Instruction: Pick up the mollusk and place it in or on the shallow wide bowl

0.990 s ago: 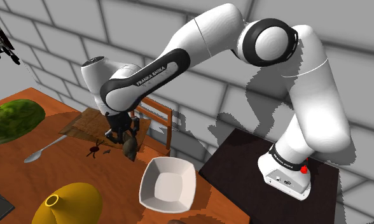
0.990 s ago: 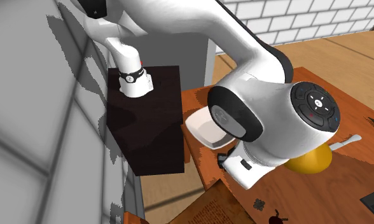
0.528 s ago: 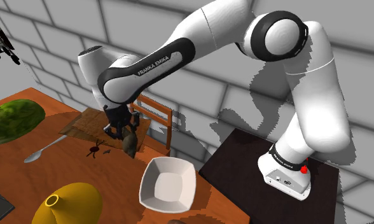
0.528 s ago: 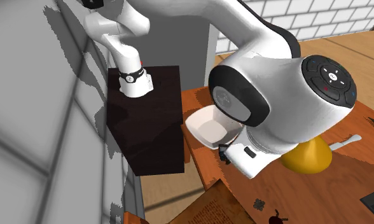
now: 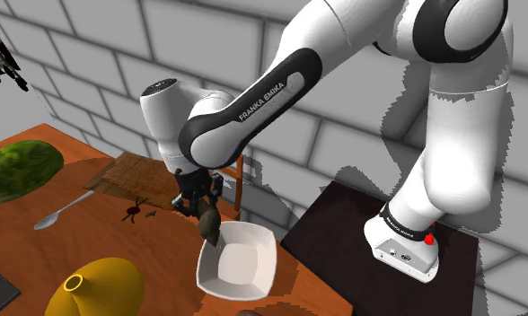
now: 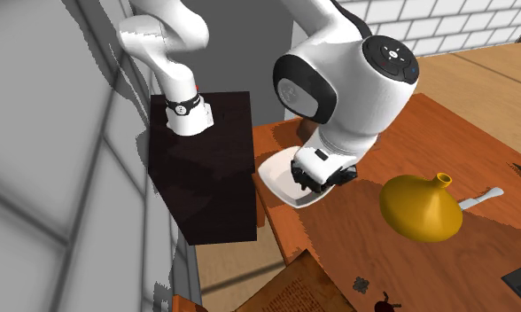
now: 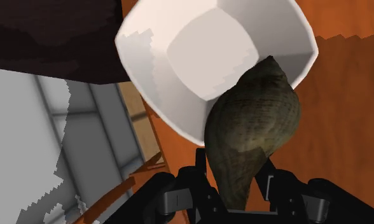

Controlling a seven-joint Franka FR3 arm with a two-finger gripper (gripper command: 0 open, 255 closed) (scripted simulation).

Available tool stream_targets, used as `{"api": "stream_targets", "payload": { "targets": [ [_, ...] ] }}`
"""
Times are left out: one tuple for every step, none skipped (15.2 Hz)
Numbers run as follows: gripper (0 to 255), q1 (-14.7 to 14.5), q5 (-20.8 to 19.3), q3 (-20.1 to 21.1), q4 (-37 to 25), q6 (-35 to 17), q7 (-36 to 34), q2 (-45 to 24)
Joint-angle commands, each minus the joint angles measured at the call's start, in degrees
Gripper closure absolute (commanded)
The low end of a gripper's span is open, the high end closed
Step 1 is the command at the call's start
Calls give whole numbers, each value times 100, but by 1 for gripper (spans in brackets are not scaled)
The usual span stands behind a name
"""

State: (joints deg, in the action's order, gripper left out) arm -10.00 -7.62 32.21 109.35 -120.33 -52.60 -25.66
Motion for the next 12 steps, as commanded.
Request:
{"api": "stream_targets", "payload": {
  "targets": [
    [255, 30, 145, 123, 503, -231, -77, 311],
    [255, 48, 231, 190, 747, -334, -101, 475],
    [255, 62, 323, 259, 984, -433, -121, 637],
    [255, 74, 422, 332, 1213, -528, -137, 798],
    [255, 81, 528, 405, 1436, -619, -151, 959],
    [255, 85, 642, 481, 1652, -705, -160, 1120],
    [255, 84, 763, 559, 1862, -787, -166, 1281],
    [255, 81, 808, 584, 1934, -815, -167, 1337],
    [255, 62, 759, 563, 1948, -886, -195, 1269],
    [255, 44, 709, 542, 1962, -956, -223, 1201],
    [255, 26, 657, 521, 1974, -1026, -253, 1131],
    [255, 6, 605, 497, 1985, -1095, -283, 1061]
  ]
}}
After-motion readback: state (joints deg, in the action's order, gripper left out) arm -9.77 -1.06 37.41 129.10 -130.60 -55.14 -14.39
